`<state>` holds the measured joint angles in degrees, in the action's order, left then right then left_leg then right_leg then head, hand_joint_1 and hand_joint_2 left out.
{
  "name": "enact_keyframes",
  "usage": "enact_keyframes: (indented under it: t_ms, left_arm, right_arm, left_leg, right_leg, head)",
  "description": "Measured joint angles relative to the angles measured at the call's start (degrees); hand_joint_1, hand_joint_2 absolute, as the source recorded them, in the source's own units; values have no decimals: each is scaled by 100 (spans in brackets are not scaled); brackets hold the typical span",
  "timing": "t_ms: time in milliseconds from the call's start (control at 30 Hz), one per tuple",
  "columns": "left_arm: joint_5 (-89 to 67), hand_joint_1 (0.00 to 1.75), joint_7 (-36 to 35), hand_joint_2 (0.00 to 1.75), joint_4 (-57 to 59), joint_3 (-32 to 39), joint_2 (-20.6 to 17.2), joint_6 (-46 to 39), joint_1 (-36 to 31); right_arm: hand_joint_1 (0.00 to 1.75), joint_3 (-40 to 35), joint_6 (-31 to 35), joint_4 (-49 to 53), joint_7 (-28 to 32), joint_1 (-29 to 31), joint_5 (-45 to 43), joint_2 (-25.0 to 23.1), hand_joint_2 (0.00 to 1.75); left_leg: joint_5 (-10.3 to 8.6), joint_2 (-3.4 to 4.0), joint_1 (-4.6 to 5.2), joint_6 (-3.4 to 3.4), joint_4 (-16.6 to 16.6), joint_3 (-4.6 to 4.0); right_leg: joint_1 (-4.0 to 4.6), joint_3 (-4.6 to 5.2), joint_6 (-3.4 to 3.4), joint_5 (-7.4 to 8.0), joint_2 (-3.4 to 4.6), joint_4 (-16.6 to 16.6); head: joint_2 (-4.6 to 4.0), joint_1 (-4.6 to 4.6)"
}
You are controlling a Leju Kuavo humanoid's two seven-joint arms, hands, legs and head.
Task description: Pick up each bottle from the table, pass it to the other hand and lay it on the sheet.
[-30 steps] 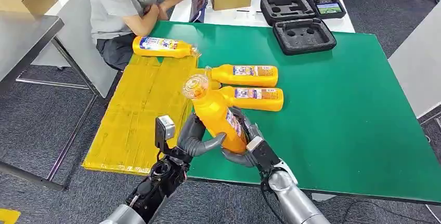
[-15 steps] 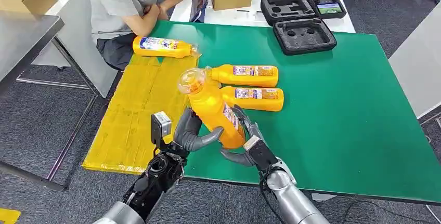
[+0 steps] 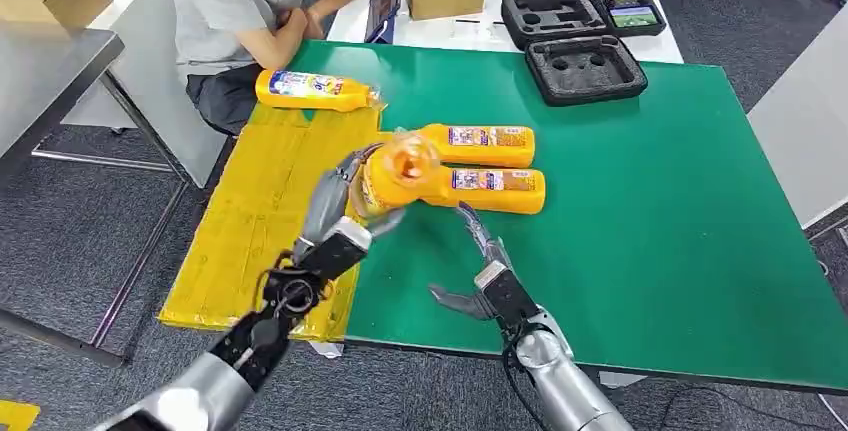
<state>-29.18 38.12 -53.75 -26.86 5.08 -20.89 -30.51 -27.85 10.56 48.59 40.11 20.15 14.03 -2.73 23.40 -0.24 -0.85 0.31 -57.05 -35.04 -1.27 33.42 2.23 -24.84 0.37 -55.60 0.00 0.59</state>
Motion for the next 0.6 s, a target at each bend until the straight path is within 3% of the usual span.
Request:
enact_keyframes:
  t_ms: [133, 300, 600]
  left_arm:
    - [-1478, 175, -664, 175, 483, -264, -503, -130, -560]
    - [-2052, 175, -944, 175, 1091, -411, -1074, -105, -1072]
    - [-2509, 175, -1277, 175, 1596, -481, -1434, -333, -1367]
  right_arm:
    - [0, 20, -94, 52, 0, -50, -85, 15, 175]
    - [0, 11, -192, 133, 0, -48, -251, 15, 175]
    - [0, -68, -184, 195, 0, -50, -354, 15, 175]
  left_leg:
    - [0, 6, 0, 0, 0, 1]
    - [-1, 4, -4, -1, 0, -2]
    - [-1, 3, -3, -1, 0, -8]
  right_leg:
    - [0, 3, 0, 1, 5, -2]
    - [6, 6, -1, 0, 6, -3]
    - [4, 8, -1, 0, 4, -2]
  head:
    - [-2, 0]
    - [0, 0]
    - [0, -2]
